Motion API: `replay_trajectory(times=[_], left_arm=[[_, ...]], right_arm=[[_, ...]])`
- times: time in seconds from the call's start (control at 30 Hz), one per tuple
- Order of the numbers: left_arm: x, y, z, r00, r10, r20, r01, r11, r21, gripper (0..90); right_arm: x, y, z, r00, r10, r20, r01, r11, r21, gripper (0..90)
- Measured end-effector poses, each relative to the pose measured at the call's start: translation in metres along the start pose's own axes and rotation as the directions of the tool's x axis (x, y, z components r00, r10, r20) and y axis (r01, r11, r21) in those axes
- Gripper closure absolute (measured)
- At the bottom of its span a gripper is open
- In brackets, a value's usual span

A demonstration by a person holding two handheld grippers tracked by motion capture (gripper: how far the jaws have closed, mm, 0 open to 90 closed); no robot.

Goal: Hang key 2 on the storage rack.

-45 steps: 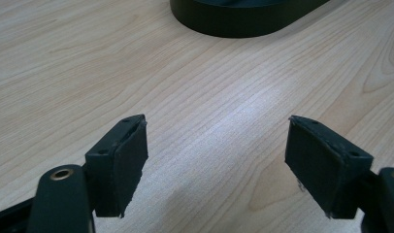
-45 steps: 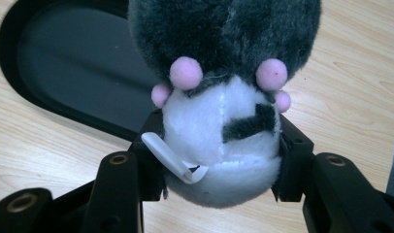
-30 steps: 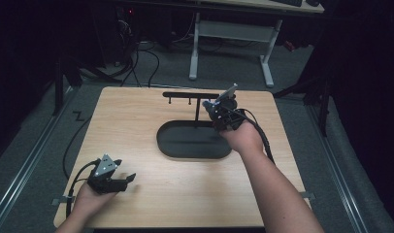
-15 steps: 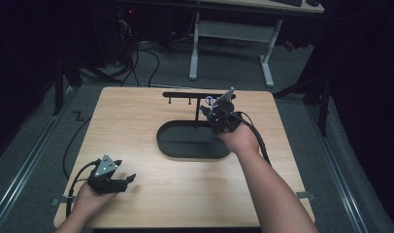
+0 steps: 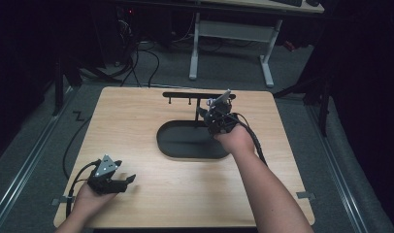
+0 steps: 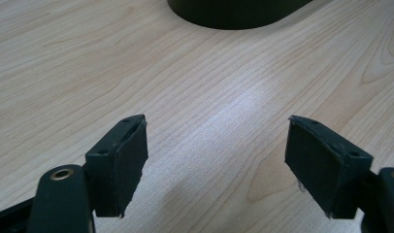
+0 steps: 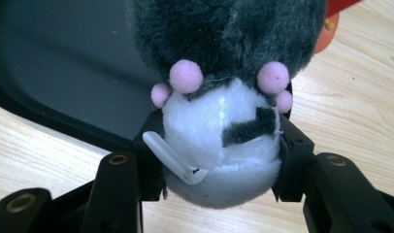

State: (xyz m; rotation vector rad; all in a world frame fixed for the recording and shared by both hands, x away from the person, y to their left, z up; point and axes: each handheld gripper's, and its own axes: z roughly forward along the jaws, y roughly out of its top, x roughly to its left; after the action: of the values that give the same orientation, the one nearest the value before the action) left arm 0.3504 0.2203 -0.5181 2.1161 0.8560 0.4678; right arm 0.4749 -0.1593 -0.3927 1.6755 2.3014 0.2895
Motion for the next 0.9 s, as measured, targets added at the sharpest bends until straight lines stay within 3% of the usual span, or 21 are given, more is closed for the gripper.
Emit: replay_trajectory(times=[0.23,0.43,0.9], left_arm=[[0.001,0.000,0.000,1.0000,0.000,0.000,0.000,1.0000,0.001,23.8],[0.000,0.000,0.001,1.0000,0.001,-0.001,-0.001,1.0000,-0.002,23.8],[-0.001,0.001,0.001,1.0000,0.004,0.005,-0.004,1.0000,0.006,23.7]], right_arm=[[0.003,0.004,0.003,0.9998,0.000,-0.022,-0.001,1.000,-0.014,45.6],[0.003,0.004,0.000,0.9989,0.006,-0.047,-0.007,1.000,-0.022,34.9],[0.000,0.001,-0.007,0.9985,0.008,-0.054,-0.010,0.999,-0.033,34.1]])
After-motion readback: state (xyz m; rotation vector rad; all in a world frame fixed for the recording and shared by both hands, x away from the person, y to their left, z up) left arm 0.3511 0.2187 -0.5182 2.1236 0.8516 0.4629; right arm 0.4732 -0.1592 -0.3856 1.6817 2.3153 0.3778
